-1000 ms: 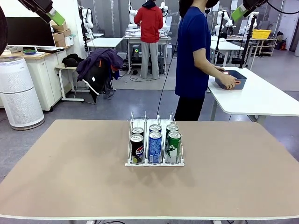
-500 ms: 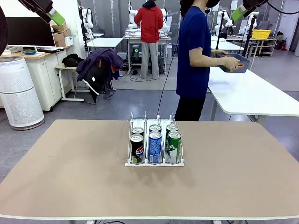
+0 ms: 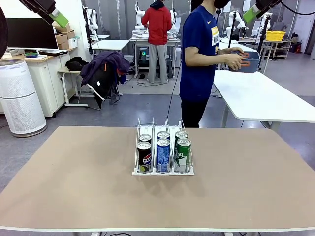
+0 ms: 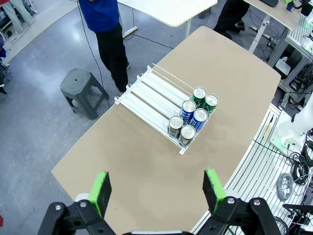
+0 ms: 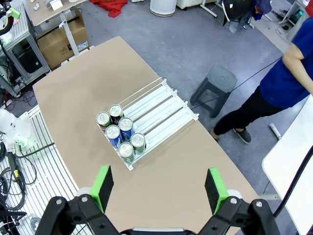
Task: Fill the beverage cans into the dispenser.
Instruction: Pick up the Ionic drink handed by the human.
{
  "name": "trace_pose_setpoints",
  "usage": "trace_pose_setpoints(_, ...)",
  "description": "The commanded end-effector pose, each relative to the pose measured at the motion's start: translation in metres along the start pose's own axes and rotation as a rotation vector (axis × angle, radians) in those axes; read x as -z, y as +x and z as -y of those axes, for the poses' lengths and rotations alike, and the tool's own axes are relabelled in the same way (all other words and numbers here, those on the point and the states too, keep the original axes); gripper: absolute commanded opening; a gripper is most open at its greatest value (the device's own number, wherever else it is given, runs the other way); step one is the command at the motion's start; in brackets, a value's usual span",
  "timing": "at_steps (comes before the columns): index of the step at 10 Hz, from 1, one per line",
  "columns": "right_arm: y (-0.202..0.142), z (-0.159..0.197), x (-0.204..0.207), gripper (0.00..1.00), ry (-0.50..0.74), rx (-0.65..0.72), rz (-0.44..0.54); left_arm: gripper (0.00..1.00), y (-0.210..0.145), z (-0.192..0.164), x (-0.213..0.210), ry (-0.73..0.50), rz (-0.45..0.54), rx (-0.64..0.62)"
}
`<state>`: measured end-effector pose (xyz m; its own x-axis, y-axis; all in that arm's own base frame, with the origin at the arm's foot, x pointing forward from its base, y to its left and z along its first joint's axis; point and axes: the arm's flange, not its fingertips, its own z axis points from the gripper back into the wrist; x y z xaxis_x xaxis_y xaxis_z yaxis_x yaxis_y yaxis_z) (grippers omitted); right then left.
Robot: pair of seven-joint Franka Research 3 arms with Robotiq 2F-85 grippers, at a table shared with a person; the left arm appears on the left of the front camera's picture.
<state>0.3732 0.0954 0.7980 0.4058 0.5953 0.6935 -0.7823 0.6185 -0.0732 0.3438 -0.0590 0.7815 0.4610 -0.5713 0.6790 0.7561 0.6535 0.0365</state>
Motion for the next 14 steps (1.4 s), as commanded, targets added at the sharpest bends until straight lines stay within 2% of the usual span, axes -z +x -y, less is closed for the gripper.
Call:
trace_pose_setpoints(1,0.0003,-0.0004,0.0,1.0,0.0,-0.001,0.0,1.0,-0.0004,-0.0001,0.0005,-0.001,-0.001,-0.001)
trace_pose_setpoints(14,0.0003,-0.0004,0.0,1.0,0.0,-0.001,0.0,1.0,-0.0004,-0.0001,0.0005,-0.001,-0.001,-0.001)
